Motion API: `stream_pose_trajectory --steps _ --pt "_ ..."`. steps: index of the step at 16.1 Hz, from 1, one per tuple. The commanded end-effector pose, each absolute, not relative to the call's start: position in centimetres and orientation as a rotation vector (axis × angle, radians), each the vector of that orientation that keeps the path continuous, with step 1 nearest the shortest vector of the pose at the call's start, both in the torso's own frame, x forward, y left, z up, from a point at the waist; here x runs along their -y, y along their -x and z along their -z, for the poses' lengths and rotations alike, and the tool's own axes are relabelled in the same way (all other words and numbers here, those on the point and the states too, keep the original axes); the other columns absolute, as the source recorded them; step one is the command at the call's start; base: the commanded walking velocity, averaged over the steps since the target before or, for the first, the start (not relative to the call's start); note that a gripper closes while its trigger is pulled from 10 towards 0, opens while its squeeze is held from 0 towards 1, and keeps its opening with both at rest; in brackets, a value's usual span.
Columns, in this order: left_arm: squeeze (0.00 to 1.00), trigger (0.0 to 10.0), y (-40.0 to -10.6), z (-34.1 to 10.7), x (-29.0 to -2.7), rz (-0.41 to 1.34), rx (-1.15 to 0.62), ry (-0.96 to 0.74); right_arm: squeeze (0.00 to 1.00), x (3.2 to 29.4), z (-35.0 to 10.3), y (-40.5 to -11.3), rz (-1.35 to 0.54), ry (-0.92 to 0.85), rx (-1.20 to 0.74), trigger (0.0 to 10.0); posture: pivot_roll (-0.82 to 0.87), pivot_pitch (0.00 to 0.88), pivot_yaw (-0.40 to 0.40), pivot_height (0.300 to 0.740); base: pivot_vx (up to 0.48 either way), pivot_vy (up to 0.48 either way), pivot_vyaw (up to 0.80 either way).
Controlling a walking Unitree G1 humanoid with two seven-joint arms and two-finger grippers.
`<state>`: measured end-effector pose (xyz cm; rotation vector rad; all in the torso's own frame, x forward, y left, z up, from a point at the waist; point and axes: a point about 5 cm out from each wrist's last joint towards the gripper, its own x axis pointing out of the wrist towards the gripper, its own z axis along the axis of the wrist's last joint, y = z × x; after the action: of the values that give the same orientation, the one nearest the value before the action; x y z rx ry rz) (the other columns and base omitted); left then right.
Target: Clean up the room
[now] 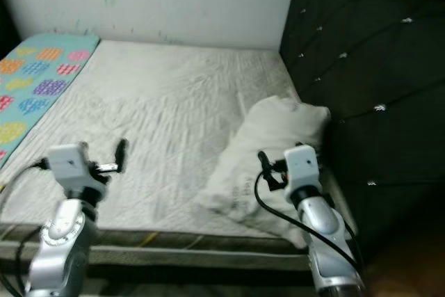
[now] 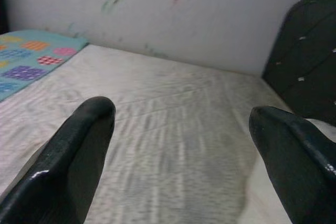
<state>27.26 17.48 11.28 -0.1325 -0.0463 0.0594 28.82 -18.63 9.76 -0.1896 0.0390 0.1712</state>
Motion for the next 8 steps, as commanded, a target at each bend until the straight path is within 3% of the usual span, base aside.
stream_pose_trajectory --steps 1,8 --pt "0.0 10.0 -27.21 -11.71 -18.12 -0.065 0.073 0.123 0.0 18.21 -10.24 -29.08 -0.182 0.184 -0.018 10.0 -0.08 0.0 -0.05 0.74 0.0 0.0 0.0" --pt "0.0 10.0 -27.1 -12.13 -17.48 -0.001 0.106 0.147 0.0 18.15 -10.22 -29.08 -0.186 0.185 -0.016 10.0 -0.08 0.0 -0.046 0.74 0.0 0.0 0.0"
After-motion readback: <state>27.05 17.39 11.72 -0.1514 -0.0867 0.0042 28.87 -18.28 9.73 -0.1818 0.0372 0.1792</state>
